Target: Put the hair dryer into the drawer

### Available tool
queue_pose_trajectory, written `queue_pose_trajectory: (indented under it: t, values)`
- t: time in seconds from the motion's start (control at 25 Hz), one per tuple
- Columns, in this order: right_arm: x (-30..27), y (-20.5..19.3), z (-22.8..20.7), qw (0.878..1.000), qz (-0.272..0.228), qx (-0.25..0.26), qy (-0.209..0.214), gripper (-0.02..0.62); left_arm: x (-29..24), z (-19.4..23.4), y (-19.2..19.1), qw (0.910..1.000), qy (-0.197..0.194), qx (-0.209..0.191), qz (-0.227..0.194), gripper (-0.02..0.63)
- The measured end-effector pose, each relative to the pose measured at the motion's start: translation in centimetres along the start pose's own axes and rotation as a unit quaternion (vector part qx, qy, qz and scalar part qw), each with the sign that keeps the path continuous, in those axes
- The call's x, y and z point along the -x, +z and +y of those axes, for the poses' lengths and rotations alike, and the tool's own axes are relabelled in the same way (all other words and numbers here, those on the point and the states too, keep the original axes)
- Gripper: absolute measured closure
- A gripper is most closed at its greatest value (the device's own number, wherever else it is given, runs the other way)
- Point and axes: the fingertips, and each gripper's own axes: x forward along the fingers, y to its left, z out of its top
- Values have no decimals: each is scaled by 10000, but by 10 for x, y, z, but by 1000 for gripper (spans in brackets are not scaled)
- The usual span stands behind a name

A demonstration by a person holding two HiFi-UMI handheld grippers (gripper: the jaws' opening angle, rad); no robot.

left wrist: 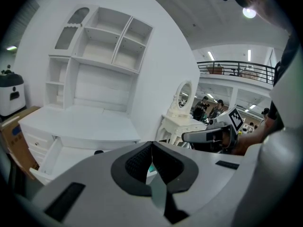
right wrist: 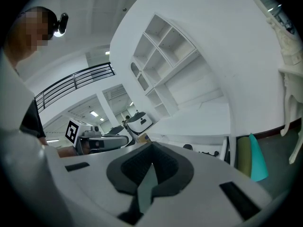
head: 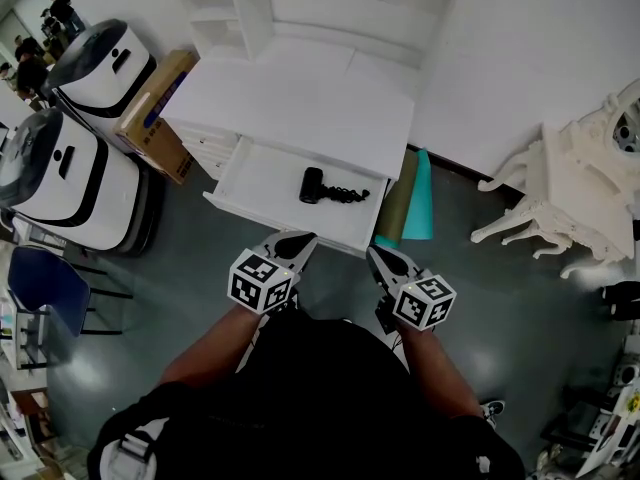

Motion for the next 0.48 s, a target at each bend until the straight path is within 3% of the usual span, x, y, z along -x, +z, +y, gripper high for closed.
queue_pose_trajectory:
  t: [0.48]
  values:
    - [-3,0,4,9999,46,166,1,571,0,1,2,10000,25,-11,-41,595]
